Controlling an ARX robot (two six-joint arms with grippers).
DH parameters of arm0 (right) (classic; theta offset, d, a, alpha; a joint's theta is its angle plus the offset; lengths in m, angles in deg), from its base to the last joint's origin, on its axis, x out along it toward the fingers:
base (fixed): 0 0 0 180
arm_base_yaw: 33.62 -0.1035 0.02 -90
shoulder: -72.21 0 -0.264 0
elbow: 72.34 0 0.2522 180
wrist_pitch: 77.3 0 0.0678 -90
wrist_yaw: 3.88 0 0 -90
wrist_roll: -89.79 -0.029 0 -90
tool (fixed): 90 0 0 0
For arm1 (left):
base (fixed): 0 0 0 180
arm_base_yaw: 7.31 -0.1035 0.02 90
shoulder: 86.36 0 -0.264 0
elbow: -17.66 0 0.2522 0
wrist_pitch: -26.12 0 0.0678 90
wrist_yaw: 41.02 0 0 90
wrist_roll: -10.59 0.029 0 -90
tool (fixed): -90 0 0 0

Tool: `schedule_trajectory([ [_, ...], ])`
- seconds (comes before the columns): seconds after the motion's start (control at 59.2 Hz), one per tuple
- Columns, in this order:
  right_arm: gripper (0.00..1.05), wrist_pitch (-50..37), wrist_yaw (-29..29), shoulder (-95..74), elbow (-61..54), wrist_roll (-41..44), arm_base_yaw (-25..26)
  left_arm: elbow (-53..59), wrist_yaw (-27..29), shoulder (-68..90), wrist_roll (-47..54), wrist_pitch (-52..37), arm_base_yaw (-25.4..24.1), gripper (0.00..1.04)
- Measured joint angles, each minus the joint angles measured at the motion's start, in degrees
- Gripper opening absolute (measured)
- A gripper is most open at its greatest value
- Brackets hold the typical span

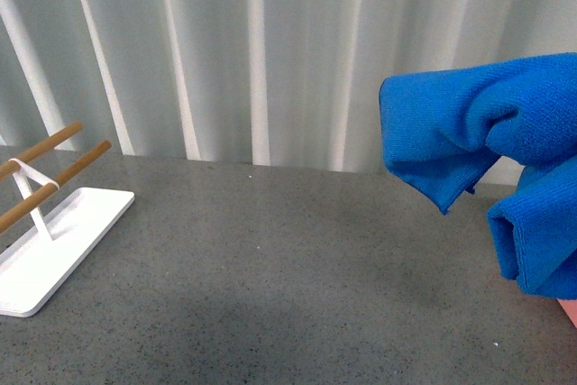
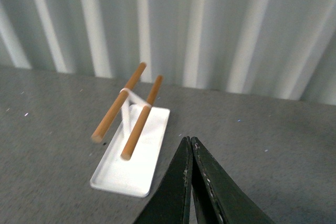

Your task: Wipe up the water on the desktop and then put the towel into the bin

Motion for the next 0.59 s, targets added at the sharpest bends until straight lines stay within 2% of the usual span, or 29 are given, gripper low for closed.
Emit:
schedule_trajectory([
  [0.051, 0.04, 0.6, 0.5, 0.5, 0.0, 0.0, -0.5, 0.6, 2.3, -1.5, 0.0, 1.8, 2.0, 0.04],
  [0.152, 0.04, 2.0, 1.1, 1.7, 0.0, 0.0, -1.4, 0.6, 2.4, -5.6, 0.0, 5.2, 3.5, 0.04],
  [0.592, 0.04, 2.6, 3.9, 4.9, -0.9, -2.0, -3.6, 0.7, 2.6, -21.8, 0.0, 19.9, 3.6, 0.04],
])
